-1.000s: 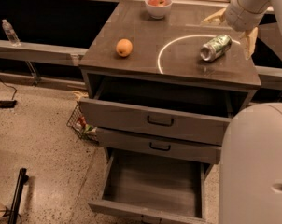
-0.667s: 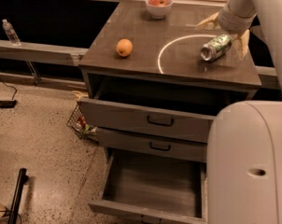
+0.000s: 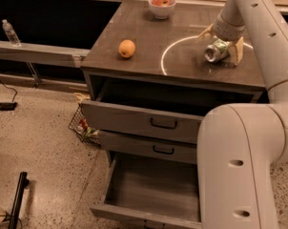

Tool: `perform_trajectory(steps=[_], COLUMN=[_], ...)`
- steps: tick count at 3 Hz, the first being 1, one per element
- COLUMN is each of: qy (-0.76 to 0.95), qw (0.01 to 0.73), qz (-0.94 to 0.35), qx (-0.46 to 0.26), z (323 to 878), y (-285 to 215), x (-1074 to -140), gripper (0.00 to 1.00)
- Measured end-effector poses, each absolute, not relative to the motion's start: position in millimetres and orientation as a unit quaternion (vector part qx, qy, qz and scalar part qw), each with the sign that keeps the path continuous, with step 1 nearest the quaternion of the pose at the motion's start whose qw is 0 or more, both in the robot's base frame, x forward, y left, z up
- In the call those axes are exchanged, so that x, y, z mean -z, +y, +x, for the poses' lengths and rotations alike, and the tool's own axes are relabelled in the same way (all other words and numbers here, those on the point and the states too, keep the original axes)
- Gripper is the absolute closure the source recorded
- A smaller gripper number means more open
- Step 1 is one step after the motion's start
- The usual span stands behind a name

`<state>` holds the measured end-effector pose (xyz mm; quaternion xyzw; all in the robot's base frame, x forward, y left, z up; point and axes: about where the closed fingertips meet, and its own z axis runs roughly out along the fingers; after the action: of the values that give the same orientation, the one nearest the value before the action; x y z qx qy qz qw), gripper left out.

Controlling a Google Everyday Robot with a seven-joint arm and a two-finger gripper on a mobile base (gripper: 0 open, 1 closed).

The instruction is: Place green can into bottom drawer

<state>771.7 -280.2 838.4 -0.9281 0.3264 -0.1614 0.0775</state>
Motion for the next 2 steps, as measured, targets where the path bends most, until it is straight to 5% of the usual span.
perform_trajectory(steps=[2], qy=[0.343], qw=[-0.018], qz=[-0.902], qx=[0.261], z=[780.3], y=[-301.0], x=[-910.0], gripper=[0.72])
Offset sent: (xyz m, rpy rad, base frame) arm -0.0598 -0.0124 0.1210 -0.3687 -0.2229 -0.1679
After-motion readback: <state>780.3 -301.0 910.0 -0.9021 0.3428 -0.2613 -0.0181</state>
